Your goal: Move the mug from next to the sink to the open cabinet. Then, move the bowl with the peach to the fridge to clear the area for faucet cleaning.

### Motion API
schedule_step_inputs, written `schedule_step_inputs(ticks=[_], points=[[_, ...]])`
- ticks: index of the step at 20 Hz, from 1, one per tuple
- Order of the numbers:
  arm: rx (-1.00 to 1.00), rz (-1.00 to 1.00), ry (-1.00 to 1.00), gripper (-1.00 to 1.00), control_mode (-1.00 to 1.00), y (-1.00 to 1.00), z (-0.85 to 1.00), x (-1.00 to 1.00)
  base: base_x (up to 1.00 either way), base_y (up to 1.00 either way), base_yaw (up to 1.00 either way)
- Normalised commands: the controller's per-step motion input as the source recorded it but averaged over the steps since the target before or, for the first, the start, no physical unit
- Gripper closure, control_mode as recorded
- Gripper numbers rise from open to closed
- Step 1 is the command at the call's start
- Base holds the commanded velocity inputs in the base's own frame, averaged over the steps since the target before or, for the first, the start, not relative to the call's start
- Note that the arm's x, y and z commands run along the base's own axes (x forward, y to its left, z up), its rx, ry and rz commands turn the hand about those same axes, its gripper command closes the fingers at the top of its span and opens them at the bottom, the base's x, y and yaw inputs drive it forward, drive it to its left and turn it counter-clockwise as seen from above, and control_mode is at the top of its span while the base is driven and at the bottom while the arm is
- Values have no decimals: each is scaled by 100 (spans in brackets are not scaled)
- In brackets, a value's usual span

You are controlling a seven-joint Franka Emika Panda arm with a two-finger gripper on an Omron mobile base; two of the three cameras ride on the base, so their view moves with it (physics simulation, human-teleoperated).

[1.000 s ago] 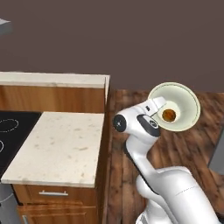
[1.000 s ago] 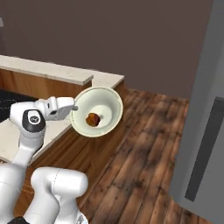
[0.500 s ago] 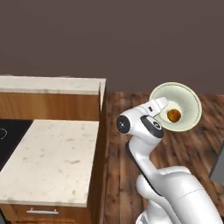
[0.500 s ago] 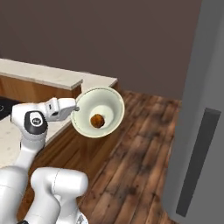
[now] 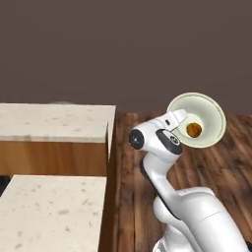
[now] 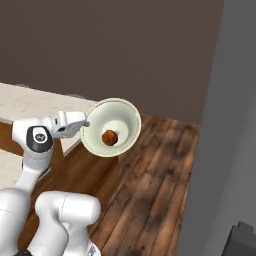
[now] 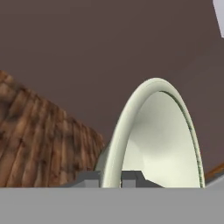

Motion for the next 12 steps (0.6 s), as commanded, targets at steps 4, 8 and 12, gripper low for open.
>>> schedule_step_inputs(ticks=[4,8,12], points=[[0,0,0,100,100,0,0,0,100,0,-18],[0,0,0,100,100,0,0,0,94,-3,-31],[0,0,0,100,100,0,0,0,67,-8,-59]])
